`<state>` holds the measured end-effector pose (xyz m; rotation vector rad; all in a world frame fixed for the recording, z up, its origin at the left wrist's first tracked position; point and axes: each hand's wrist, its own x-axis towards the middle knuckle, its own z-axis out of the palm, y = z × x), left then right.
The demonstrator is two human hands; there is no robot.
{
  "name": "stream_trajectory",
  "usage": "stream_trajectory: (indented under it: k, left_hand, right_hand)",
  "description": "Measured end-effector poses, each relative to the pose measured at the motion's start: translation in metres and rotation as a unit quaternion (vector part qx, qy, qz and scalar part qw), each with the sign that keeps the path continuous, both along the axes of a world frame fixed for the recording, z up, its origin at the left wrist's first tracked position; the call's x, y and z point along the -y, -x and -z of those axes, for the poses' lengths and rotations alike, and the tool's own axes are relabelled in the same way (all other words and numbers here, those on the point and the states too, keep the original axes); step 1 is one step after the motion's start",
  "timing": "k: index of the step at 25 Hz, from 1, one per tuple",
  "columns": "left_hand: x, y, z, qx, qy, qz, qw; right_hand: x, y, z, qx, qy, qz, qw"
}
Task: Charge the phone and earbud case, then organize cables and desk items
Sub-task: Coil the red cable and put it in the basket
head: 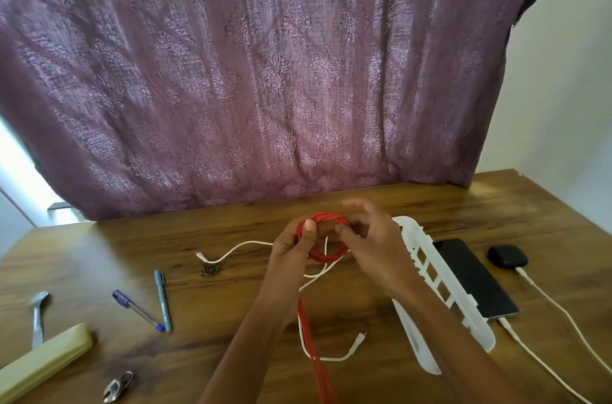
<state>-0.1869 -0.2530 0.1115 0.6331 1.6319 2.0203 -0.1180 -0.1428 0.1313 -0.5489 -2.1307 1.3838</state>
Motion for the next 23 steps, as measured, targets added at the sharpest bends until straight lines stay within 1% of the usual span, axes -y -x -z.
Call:
stream_trajectory:
  k: [1, 3, 5, 6, 7, 8, 9, 10, 11, 12, 13, 14, 16, 17, 18, 19, 21, 22, 23]
  left_hand:
    - [0.0, 0.003, 0.0, -0.007, 0.007, 0.002, 1.0]
    - [0.001, 0.007, -0.001, -0.037, 0.03, 0.002, 0.999]
    - [0.001, 0.011, -0.003, -0.098, 0.075, -0.006, 0.992]
    - [-0.001, 0.014, -0.005, -0.144, 0.107, -0.012, 0.984]
    - [-0.003, 0.017, -0.008, -0.204, 0.141, -0.02, 0.968]
    - [-0.004, 0.02, -0.012, -0.278, 0.171, -0.027, 0.945]
    - [-0.006, 0.024, -0.018, -0.362, 0.181, -0.02, 0.914]
    - [-0.009, 0.028, -0.023, -0.435, 0.179, 0.009, 0.883]
    - [-0.011, 0.03, -0.027, -0.482, 0.178, 0.049, 0.856]
    - [-0.014, 0.028, -0.032, -0.501, 0.18, 0.081, 0.842]
    - [-0.015, 0.026, -0.036, -0.505, 0.186, 0.092, 0.838]
    - [-0.016, 0.023, -0.039, -0.51, 0.185, 0.08, 0.836]
    - [-0.019, 0.018, -0.04, -0.509, 0.163, 0.043, 0.844]
    - [-0.019, 0.015, -0.039, -0.49, 0.144, 0.035, 0.859]
    - [-0.02, 0.011, -0.041, -0.452, 0.126, 0.037, 0.882]
    - [-0.02, 0.008, -0.042, -0.392, 0.11, 0.049, 0.912]
    - [-0.022, 0.003, -0.043, -0.232, 0.071, 0.084, 0.967]
    - [-0.023, 0.002, -0.042, -0.174, 0.055, 0.086, 0.979]
    - [-0.023, 0.0, -0.041, -0.148, 0.05, 0.079, 0.984]
  right_hand:
    - [-0.002, -0.001, 0.0, 0.005, 0.055, -0.013, 0.998]
    - [-0.006, -0.001, -0.001, 0.01, 0.132, -0.021, 0.991]
    - [-0.009, 0.001, -0.004, -0.004, 0.188, -0.015, 0.982]
    - [-0.01, 0.001, -0.006, -0.002, 0.198, -0.007, 0.98]
    - [-0.011, 0.003, -0.007, 0.002, 0.188, 0.0, 0.982]
    - [-0.011, 0.004, -0.008, 0.012, 0.165, 0.0, 0.986]
    - [-0.012, 0.006, -0.011, 0.016, 0.141, -0.013, 0.99]
    - [-0.013, 0.007, -0.013, 0.013, 0.121, -0.034, 0.992]
    - [-0.014, 0.009, -0.017, 0.008, 0.107, -0.056, 0.993]
    - [-0.016, 0.01, -0.02, 0.005, 0.102, -0.072, 0.992]
    - [-0.018, 0.011, -0.023, -0.001, 0.111, -0.082, 0.99]
    - [-0.02, 0.012, -0.025, -0.01, 0.14, -0.085, 0.986]
    - [-0.023, 0.011, -0.026, -0.041, 0.25, -0.1, 0.962]
    - [-0.024, 0.01, -0.026, -0.057, 0.314, -0.12, 0.94]
    - [-0.024, 0.009, -0.025, -0.068, 0.371, -0.142, 0.915]
    - [-0.025, 0.009, -0.026, -0.067, 0.413, -0.164, 0.894]
    - [-0.026, 0.009, -0.025, -0.05, 0.455, -0.184, 0.87]
    - [-0.026, 0.01, -0.025, -0.04, 0.463, -0.185, 0.866]
    - [-0.027, 0.01, -0.025, -0.032, 0.465, -0.182, 0.866]
